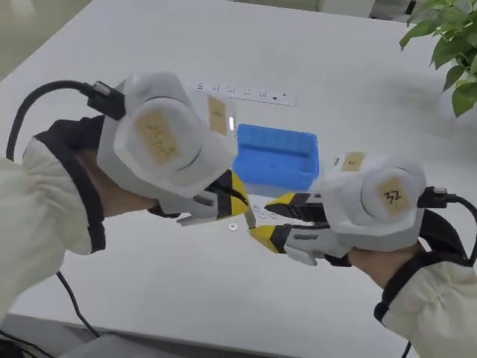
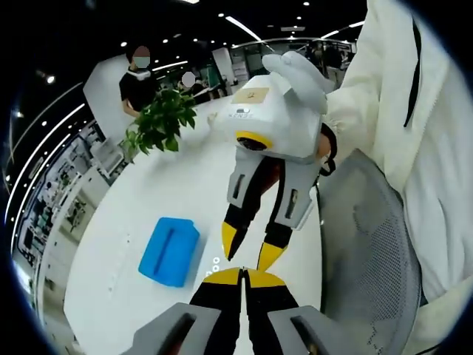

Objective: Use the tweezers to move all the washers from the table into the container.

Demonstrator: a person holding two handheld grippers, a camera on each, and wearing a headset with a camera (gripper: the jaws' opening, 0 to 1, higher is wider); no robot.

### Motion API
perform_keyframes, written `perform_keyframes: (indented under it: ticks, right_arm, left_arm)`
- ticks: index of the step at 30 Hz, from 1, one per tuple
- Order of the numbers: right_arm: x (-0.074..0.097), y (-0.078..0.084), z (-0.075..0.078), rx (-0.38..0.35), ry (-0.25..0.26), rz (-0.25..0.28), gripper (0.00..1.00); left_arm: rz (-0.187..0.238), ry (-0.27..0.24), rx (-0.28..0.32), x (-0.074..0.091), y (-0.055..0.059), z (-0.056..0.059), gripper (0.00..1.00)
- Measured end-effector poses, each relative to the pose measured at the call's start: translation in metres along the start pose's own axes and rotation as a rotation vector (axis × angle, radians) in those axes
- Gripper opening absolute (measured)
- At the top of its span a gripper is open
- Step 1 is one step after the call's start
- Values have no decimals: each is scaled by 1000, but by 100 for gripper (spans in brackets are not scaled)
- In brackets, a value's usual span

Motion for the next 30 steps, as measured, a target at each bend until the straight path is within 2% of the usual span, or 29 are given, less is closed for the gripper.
perform_keyframes:
  ticks: [9,11,16,19,20,23,25,27,30]
  right_arm:
    - [-12,-9,-4,54,-41,11,9]
    - [-16,-8,-3,79,-35,2,6]
    - [-22,-7,2,92,-47,-16,5]
    - [-25,-7,3,159,-41,-29,4]
    - [-26,-7,4,159,-43,-32,4]
    - [-29,-7,6,172,-43,-34,3]
    - [-30,-7,8,170,-45,-34,3]
    - [-32,-7,11,152,-42,-32,3]
    - [-37,-5,18,135,-19,-21,3]
  left_arm:
    - [5,18,-23,-4,-3,-2,0]
    - [4,21,-24,-7,-3,-3,0]
    - [1,17,-20,-13,1,-6,0]
    - [10,2,-26,-15,7,-7,0]
    - [12,-1,-21,-15,8,-7,0]
    - [27,-38,6,-16,12,-6,0]
    - [30,-80,59,-17,14,-6,0]
    - [61,-122,129,-18,18,-6,0]
    - [55,-183,208,-20,26,-6,0]
Point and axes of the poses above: the centre of the closed fingertips' face, and the gripper's own axes: x roughly backward along the fingers, z roughly to its right, y roughly out of its underside, the point moved 10 cm from there along x, roughly backward along the fingers, and after that the axes turned 8 degrees about -x, right-handed, at the moved point
